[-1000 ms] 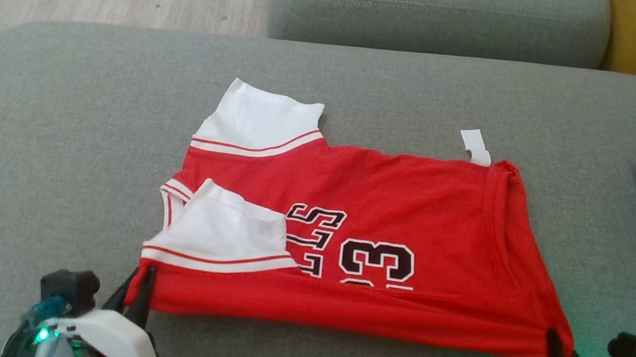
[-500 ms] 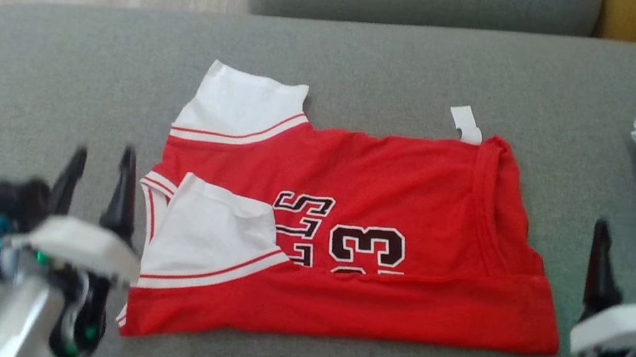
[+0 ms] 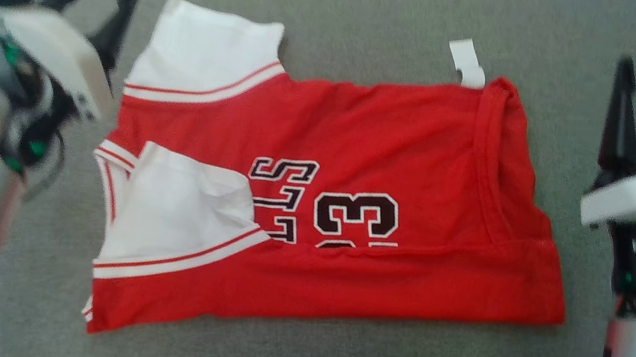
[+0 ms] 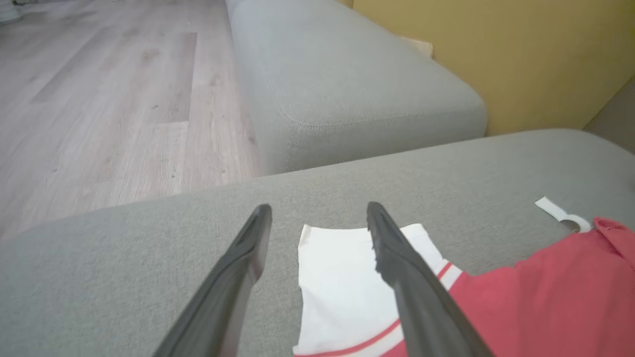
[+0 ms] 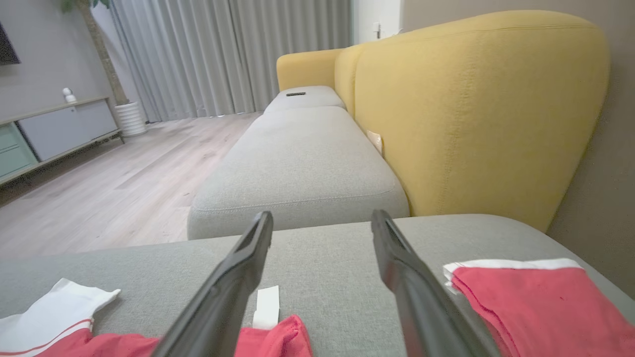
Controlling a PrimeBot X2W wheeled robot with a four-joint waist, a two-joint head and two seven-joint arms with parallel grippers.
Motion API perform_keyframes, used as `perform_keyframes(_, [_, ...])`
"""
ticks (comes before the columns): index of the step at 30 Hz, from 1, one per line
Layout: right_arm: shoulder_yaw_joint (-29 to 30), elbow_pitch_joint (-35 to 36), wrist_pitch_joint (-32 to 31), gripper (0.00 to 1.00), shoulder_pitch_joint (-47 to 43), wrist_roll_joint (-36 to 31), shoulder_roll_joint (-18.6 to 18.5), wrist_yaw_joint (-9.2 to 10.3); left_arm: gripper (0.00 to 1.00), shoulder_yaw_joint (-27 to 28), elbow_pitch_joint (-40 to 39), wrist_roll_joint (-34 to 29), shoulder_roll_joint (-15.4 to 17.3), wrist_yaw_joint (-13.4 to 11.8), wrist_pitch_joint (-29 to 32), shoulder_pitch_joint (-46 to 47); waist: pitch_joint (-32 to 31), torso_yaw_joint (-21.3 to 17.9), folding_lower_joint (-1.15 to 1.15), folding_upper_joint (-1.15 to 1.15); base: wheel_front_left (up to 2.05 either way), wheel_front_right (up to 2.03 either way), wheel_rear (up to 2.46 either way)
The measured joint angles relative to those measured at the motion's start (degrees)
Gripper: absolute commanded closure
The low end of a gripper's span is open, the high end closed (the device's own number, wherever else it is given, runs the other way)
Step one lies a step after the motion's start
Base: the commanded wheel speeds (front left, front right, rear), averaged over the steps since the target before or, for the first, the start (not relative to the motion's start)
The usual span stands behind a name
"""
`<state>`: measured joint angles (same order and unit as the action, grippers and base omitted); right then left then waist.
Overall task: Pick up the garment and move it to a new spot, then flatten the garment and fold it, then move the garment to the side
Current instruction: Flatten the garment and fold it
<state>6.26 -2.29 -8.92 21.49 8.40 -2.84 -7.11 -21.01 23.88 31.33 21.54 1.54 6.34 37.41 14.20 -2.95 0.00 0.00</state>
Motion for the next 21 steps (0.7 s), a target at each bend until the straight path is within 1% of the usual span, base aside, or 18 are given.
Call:
perform_keyframes(2, [-1.7,-0.1,-0.3,0.00,2.2,0.0,-0.5,0.00,0.00,-0.9,3.7,0.2,0.9,1.9,3.3,4.2,1.7,-0.8,0.00,0.00,0.00,0.00,0.00])
perform_keyframes(3, [-3.4,-0.2,-0.4,0.00,4.3,0.0,-1.1,0.00,0.00,-1.3,7.4,0.4,1.7,3.2,6.3,7.9,3.4,-1.6,0.00,0.00,0.00,0.00,0.00])
perform_keyframes(5, [-4.5,-0.4,-0.4,0.00,6.4,0.1,-1.6,0.01,0.00,-2.9,10.9,0.5,2.4,4.3,8.9,11.3,5.1,-2.6,0.01,0.00,0.00,0.00,0.00])
perform_keyframes(8, [-6.4,-0.9,-0.4,0.00,9.2,0.4,-1.9,0.01,0.00,-4.9,15.3,0.5,2.8,5.3,11.2,14.8,7.2,-4.2,0.01,0.00,0.00,0.00,0.00])
perform_keyframes(14, [-8.8,-1.8,-0.4,0.00,12.3,1.0,-3.1,0.01,0.00,-7.2,22.6,0.6,3.5,5.6,12.8,19.5,10.7,-7.3,0.01,0.00,0.00,0.00,0.00])
perform_keyframes(21, [-9.6,-2.4,-0.2,0.00,12.4,1.7,-3.2,0.01,0.00,-9.4,27.1,0.6,3.8,5.6,13.3,23.0,12.7,-9.4,0.01,0.00,0.00,0.00,0.00])
